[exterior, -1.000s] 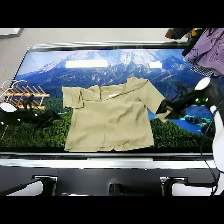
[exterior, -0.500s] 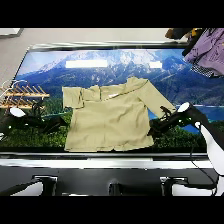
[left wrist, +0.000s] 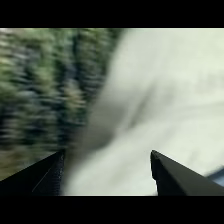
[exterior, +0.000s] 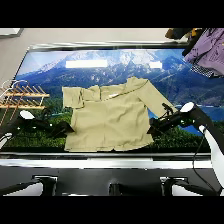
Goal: Fold the clothes and pants, and hang the long-sleeved shirts on hangers.
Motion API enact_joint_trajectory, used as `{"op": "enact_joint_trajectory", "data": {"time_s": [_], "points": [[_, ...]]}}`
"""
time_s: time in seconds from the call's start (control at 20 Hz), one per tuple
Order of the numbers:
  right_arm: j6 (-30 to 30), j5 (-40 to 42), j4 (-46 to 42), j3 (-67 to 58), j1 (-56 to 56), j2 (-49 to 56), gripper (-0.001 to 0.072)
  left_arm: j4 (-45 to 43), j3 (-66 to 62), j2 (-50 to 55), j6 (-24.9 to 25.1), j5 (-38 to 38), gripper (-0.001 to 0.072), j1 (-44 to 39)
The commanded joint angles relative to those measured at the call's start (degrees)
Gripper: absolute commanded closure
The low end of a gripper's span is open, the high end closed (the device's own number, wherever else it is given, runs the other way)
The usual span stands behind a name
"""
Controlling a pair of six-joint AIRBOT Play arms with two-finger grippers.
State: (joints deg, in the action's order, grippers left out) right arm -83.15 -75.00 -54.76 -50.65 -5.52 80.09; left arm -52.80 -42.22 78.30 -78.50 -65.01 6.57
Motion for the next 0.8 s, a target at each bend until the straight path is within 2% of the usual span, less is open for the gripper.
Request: {"op": "enact_joint_trajectory", "data": {"time_s": [0.0,0.05,0.15,0.3,0.55,0.75], "points": [[0.0,-0.4,3.6,0.0,1.1,-0.7,0.068,0.8,0.6,2.0,0.1,0.5,0.0444,-2.0],[0.6,0.6,5.9,0.0,2.4,-0.9,0.068,1.9,0.3,1.8,0.6,0.5,0.0679,-2.1],[4.5,3.5,12.0,-1.5,4.3,-2.4,0.0681,5.6,-3.0,1.1,2.2,-0.5,0.0687,-1.6],[2.8,7.3,11.3,-13.9,3.7,-5.2,0.0681,6.5,-17.7,-1.5,2.2,-2.2,0.0688,-1.5],[-5.6,9.6,-2.9,-48.0,3.3,-7.4,0.068,6.3,-50.4,-5.4,1.6,-2.5,0.0688,-1.4],[-12.3,6.6,-15.2,-64.4,3.3,-13.2,0.068,-0.7,-64.2,-10.9,-5.6,-2.6,0.0688,-1.3]]}}
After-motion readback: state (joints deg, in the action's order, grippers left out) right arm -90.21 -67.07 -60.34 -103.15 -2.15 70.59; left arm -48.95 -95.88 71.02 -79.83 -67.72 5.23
